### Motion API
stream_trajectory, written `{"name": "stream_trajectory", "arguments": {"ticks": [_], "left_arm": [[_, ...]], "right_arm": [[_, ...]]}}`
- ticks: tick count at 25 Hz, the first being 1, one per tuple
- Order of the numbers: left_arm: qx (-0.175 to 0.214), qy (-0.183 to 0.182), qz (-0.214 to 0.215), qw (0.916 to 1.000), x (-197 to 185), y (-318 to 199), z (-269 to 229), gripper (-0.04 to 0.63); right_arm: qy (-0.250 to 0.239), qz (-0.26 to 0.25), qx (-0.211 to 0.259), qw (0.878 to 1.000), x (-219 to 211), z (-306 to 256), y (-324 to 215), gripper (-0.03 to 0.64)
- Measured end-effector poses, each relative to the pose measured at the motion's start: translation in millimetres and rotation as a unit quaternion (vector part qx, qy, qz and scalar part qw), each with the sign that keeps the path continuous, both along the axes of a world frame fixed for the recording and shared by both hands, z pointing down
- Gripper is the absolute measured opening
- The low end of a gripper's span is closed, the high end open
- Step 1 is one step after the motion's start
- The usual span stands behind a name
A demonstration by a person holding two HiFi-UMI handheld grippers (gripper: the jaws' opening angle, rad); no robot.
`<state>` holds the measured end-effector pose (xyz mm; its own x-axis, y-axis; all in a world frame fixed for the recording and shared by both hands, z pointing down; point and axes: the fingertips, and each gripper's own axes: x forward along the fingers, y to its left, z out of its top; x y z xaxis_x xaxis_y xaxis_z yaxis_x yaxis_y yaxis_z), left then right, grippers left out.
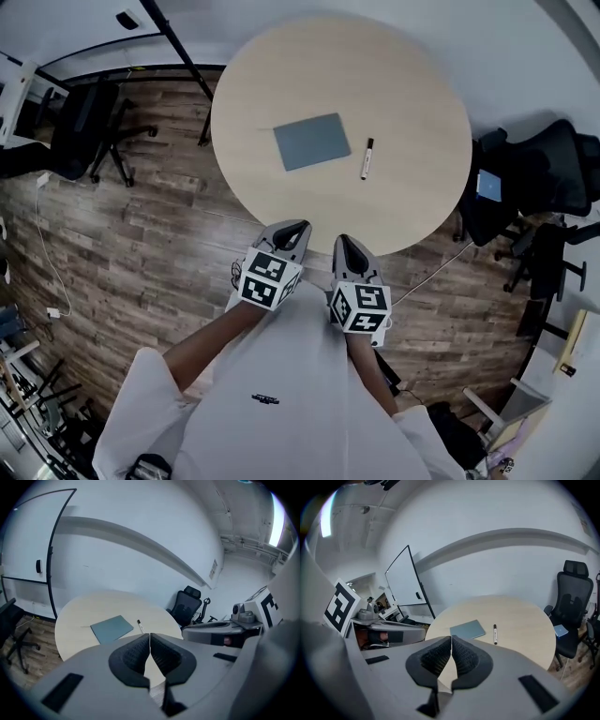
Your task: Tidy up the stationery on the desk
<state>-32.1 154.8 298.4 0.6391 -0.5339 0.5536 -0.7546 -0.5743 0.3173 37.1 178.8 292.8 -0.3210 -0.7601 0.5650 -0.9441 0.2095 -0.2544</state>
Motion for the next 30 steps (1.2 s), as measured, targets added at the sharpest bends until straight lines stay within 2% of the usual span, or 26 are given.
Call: {"name": "stream_trajectory", "arguments": {"ticks": [6, 13, 17, 24, 30], "left_arm": [[-0.012, 0.002, 0.025, 0.9996, -29.3, -60.9, 11.2, 0.018], [-0.033, 0.011, 0.045, 0.9984, -31.0, -105.1, 29.4, 0.018], [-0.051, 0.011, 0.047, 0.9975, -30.6, -117.4, 41.8, 0.018], [-0.039, -0.007, 0.03, 0.9988, -37.3, -152.8, 52.2, 0.018], [-0.035, -0.036, 0.038, 0.998, -21.3, -182.3, 78.6, 0.02]], "right_arm": [[-0.006, 0.032, -0.019, 0.999, -26.9, 10.3, -58.9, 0.034], [-0.007, 0.032, -0.044, 0.998, -44.7, 21.6, -100.9, 0.035], [-0.045, 0.042, -0.077, 0.995, -43.7, 33.5, -112.4, 0.035], [-0.085, 0.059, -0.087, 0.991, -34.8, 48.5, -147.1, 0.035], [-0.094, 0.071, -0.098, 0.988, -12.6, 72.8, -172.4, 0.039]]}}
